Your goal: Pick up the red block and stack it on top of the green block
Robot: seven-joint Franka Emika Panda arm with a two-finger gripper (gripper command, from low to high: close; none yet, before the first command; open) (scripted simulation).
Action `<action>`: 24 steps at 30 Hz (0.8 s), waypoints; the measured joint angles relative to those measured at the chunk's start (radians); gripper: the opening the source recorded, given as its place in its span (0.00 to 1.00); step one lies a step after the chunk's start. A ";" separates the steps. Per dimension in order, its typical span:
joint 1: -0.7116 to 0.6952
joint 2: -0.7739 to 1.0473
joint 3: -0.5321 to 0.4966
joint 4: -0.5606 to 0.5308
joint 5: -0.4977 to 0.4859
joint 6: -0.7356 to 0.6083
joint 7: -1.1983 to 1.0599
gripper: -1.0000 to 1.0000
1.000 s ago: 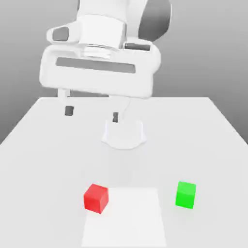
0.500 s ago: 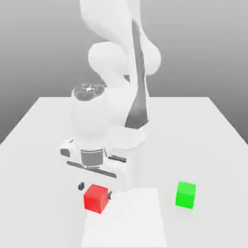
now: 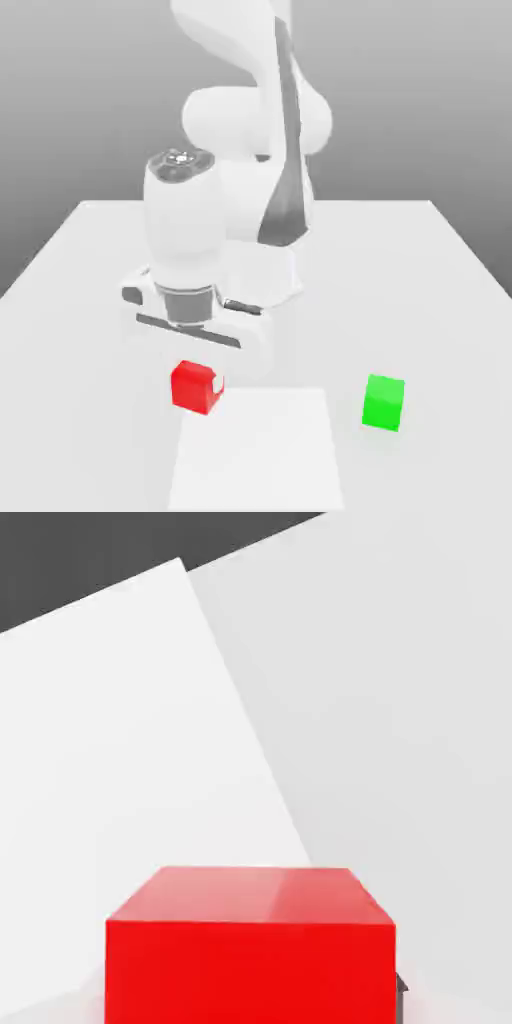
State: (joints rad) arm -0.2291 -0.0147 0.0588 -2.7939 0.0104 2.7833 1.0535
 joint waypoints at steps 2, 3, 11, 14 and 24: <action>0.096 -0.025 0.062 0.002 0.015 -0.024 0.086 0.00; 0.131 -0.036 0.081 0.004 0.022 -0.035 0.132 0.00; 0.320 -0.100 0.270 0.015 0.077 -0.109 0.513 0.00; 0.341 -0.088 0.313 0.021 0.051 -0.112 0.607 0.00; 0.306 0.044 0.313 0.039 -0.134 -0.021 0.751 0.00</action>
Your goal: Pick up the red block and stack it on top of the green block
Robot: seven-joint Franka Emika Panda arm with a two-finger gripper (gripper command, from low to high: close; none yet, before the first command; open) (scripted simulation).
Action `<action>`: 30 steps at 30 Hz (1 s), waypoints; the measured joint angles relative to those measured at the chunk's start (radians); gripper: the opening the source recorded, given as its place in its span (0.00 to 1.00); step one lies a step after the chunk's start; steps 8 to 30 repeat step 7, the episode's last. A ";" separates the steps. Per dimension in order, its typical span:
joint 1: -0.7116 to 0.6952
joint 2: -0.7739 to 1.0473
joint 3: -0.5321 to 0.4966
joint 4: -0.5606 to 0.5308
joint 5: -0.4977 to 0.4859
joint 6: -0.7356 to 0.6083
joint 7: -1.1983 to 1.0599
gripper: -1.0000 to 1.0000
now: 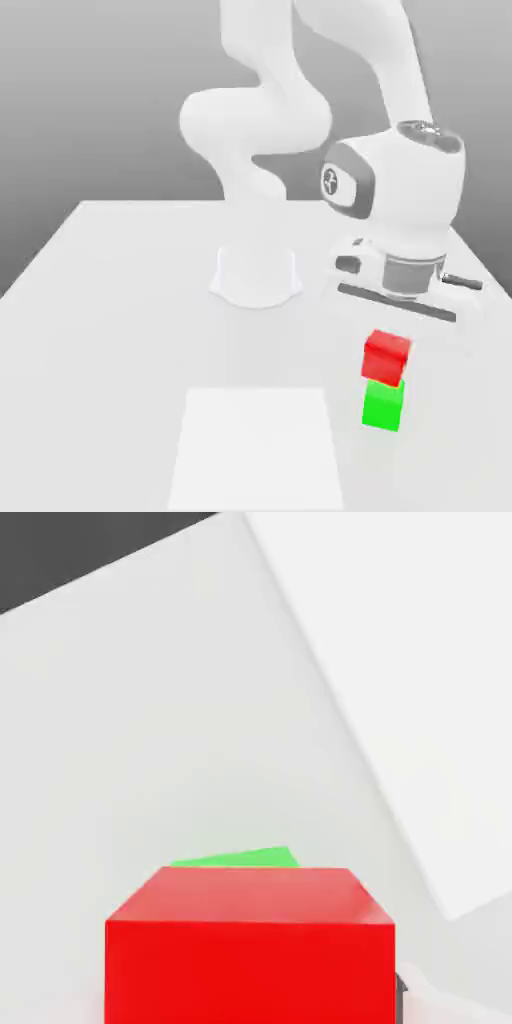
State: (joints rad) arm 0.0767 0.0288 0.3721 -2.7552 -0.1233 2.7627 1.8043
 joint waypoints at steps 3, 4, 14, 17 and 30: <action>0.007 0.039 -0.012 -0.001 -0.036 0.041 0.026 0.00; 0.008 0.052 -0.015 -0.001 -0.045 0.056 0.032 0.00; 0.012 0.090 -0.022 -0.006 -0.061 0.105 0.043 0.00; 0.012 0.090 -0.022 -0.006 -0.061 0.105 0.043 0.00; 0.012 0.090 -0.022 -0.006 -0.061 0.105 0.043 0.00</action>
